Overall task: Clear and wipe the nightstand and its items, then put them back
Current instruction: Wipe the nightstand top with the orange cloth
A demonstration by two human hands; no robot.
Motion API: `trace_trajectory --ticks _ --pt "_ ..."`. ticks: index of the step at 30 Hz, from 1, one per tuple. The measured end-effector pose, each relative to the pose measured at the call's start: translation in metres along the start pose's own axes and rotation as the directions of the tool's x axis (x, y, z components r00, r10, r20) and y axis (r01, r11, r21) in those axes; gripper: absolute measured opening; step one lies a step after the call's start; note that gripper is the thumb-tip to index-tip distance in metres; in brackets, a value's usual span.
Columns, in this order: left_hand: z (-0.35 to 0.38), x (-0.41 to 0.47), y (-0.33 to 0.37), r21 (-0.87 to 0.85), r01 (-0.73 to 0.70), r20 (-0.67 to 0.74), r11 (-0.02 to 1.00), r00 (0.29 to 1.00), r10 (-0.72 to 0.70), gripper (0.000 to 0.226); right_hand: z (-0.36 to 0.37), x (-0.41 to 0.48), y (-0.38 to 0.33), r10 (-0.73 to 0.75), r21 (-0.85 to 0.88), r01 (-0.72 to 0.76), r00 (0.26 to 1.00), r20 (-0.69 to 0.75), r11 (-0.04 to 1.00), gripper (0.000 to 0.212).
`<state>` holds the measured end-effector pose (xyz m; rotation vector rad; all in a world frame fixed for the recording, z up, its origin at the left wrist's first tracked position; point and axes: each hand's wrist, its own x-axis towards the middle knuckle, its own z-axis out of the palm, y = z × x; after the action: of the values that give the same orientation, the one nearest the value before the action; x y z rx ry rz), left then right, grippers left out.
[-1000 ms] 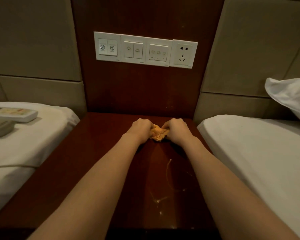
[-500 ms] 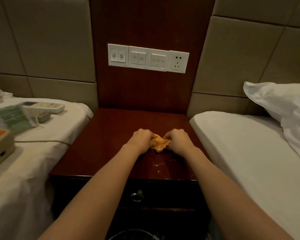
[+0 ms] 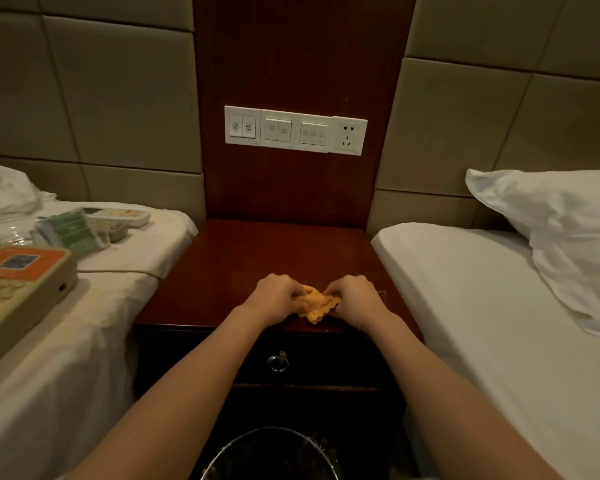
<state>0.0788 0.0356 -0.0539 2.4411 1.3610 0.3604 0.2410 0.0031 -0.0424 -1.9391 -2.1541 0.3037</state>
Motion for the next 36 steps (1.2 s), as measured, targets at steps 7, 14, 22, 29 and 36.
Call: trace_trajectory --ticks 7,14,22,29,36 --pt "0.001 -0.021 0.009 -0.001 -0.01 0.007 1.0 1.0 0.01 0.023 0.006 -0.021 -0.006 0.002 0.017 -0.002 1.0 -0.016 1.0 0.031" --pt "0.002 -0.034 0.013 -0.001 -0.017 0.027 1.0 0.999 0.017 0.024 0.009 -0.036 -0.012 0.01 -0.024 -0.01 1.0 -0.025 1.0 0.028" --pt "0.004 -0.046 0.022 0.11 -0.009 0.058 0.994 0.998 0.003 0.016 0.012 -0.053 -0.024 0.033 -0.036 -0.034 0.999 -0.032 0.999 0.029" --pt "0.003 -0.048 0.032 0.194 -0.028 0.125 0.981 0.992 0.003 0.023 0.026 -0.069 -0.023 0.059 0.062 -0.059 0.998 0.0 0.996 0.022" --pt "-0.001 -0.042 0.033 0.238 -0.049 0.089 0.97 0.996 0.029 0.017 0.013 -0.066 -0.023 0.042 0.085 -0.037 0.997 -0.057 0.996 0.024"
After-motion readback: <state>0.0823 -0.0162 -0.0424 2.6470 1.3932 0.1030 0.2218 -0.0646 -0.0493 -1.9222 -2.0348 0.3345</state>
